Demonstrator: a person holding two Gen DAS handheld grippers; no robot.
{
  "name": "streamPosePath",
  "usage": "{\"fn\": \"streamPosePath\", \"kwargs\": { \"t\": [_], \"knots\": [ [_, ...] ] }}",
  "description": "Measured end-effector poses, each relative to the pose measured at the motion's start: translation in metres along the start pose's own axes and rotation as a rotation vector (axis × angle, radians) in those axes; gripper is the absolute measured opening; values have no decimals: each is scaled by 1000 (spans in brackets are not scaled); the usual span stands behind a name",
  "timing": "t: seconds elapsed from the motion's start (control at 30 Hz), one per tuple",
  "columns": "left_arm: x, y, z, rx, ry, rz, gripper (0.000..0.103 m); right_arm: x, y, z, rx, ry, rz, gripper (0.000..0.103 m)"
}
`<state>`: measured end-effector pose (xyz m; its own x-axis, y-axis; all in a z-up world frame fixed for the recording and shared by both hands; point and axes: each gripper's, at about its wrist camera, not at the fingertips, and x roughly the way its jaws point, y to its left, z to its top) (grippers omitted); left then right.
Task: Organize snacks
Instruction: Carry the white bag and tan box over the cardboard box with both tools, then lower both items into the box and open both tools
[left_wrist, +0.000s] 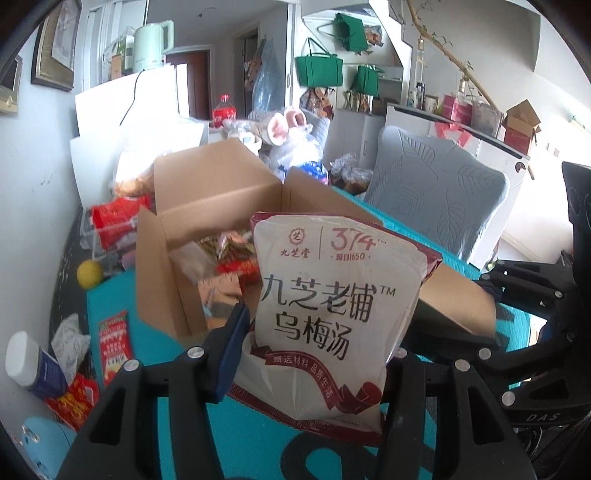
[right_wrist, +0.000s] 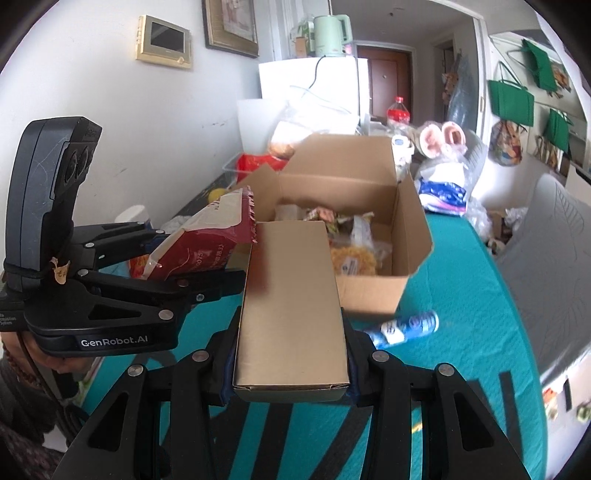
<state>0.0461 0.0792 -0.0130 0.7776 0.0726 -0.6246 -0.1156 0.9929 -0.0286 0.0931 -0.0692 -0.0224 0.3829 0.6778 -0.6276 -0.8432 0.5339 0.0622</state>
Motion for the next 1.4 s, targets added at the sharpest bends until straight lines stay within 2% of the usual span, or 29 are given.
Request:
{"fn": "streamPosePath", "kwargs": {
  "t": [0.17,0.33,0.63,0.77,0.87,1.0,1.1,1.23,1.4],
  "knots": [
    [-1,9,29,4,-78,47,53,3,-10,25,-21,-25,-17,43],
    [6,17,53,-13,-126,56,53,11,-23,49,-40,-47,-39,43],
    [27,40,91,-91,-177,47,53,21,-47,88,-60,-90,-69,43],
    [36,47,105,-100,-204,87,53,35,-59,101,-51,-94,-64,43],
    [46,54,113,-120,-208,96,53,48,-68,110,-33,-89,-69,44],
    [64,66,118,-159,-205,152,53,64,-77,117,-24,-95,-104,44],
    [80,75,116,-187,-189,165,53,77,-87,122,12,-93,-72,44],
    [104,86,113,-210,-142,168,53,99,-91,127,11,-78,-92,44],
    [130,92,110,-206,-75,238,53,124,-92,128,11,-38,-96,44]
  ]
}}
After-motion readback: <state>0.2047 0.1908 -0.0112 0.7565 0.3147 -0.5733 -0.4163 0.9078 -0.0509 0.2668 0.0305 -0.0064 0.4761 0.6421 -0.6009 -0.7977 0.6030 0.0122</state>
